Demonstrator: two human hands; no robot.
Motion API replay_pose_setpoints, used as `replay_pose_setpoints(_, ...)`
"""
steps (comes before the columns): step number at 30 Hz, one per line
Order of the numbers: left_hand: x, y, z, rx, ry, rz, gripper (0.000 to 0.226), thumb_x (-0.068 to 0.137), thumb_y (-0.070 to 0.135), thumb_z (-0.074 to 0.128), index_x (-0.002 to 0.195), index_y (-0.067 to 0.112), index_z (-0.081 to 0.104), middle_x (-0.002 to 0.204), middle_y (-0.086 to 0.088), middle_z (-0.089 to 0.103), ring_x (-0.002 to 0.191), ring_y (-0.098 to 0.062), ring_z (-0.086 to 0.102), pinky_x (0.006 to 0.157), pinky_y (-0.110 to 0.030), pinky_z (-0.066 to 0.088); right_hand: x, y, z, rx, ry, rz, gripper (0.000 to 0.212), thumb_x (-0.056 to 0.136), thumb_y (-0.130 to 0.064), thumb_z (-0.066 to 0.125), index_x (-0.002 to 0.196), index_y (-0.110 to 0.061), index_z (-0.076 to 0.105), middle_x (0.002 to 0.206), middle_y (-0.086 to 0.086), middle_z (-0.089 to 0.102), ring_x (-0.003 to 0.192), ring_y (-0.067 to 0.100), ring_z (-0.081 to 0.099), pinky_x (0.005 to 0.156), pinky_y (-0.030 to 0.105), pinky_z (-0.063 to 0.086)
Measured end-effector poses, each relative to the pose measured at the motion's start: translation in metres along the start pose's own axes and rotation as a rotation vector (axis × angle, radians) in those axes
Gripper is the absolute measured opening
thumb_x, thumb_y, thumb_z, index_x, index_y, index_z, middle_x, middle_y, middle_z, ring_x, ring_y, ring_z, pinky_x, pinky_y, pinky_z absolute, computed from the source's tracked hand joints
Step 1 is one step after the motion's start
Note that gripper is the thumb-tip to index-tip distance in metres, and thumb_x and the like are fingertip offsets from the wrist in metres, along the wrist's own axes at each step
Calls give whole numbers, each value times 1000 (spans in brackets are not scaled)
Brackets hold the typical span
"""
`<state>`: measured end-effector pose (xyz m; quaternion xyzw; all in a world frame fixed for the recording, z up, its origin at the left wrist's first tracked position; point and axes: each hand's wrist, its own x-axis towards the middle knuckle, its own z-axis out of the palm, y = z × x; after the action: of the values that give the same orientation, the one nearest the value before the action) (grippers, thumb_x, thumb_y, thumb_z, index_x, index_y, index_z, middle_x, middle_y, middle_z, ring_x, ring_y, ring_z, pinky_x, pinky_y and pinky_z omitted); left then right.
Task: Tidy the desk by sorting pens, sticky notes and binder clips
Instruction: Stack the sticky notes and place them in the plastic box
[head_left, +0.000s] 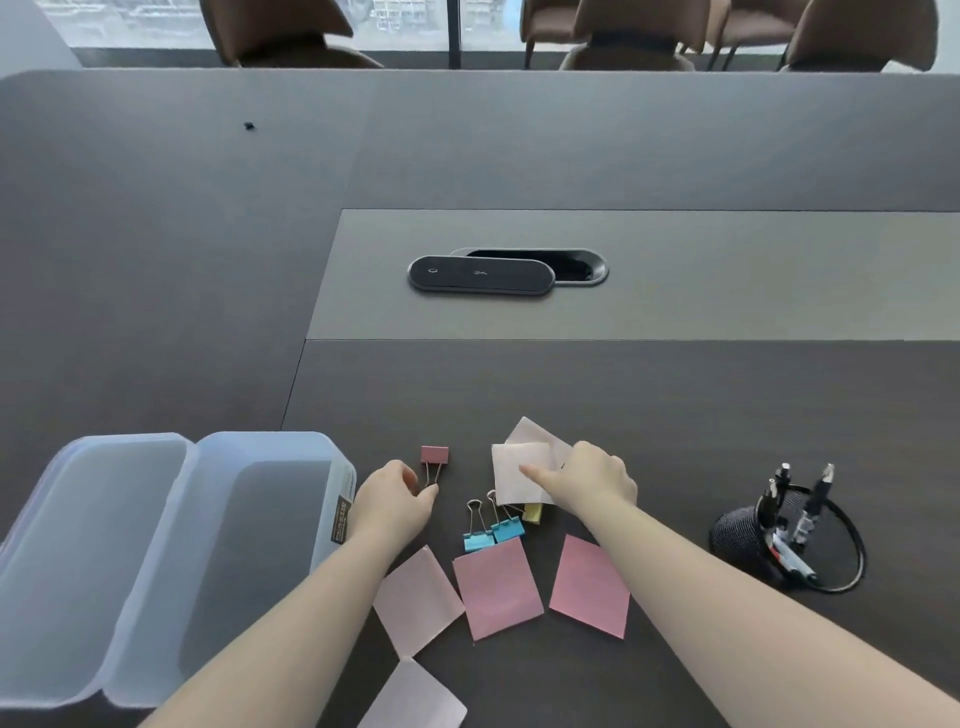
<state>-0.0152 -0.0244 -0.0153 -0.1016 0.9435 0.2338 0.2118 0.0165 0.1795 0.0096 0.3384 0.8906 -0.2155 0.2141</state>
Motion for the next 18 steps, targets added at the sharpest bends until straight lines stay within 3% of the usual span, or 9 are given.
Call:
replay_pose_setpoints(6, 2, 14, -3, -41, 50, 4, 24, 85, 38, 62, 86, 16, 51, 106, -6, 66, 101, -26, 60, 76, -30, 44, 1, -3, 15, 87, -40, 115, 44, 72, -45, 66, 106, -18, 62, 110, 2, 66, 113, 28, 54, 95, 36, 44)
replay_pose_setpoints(10, 3, 15, -5, -33, 40, -1, 21, 87, 35, 60, 84, 16, 52, 105, -7, 66, 98, -27, 59, 73, -28, 41, 6, 3, 16, 262, 41, 71, 20, 78, -37, 61, 83, -17, 61, 102, 7, 69, 107, 33, 57, 82, 34, 46)
replay_pose_setpoints(11, 2, 13, -7, -32, 33, -4, 20, 87, 34, 60, 84, 15, 52, 105, -7, 65, 96, -26, 59, 72, -28, 41, 7, 4, 14, 305, 62, 58, 16, 81, -35, 60, 84, -19, 61, 102, 8, 69, 109, 33, 55, 81, 35, 47)
replay_pose_setpoints(14, -1, 7, -10, -24, 13, -26, 16, 87, 31, 59, 85, 16, 52, 106, -7, 65, 87, -22, 52, 72, -28, 41, 14, 6, 11, 387, 121, 52, 25, 83, -30, 56, 102, -16, 66, 107, 10, 67, 113, 33, 49, 84, 37, 49)
replay_pose_setpoints(18, -10, -2, -13, 28, -16, -47, 18, 85, 34, 61, 89, 18, 54, 108, -3, 65, 94, -23, 58, 77, -30, 47, 22, -1, 13, 470, 214, 125, 30, 85, -30, 54, 100, -7, 67, 114, 16, 58, 114, 35, 42, 88, 37, 46)
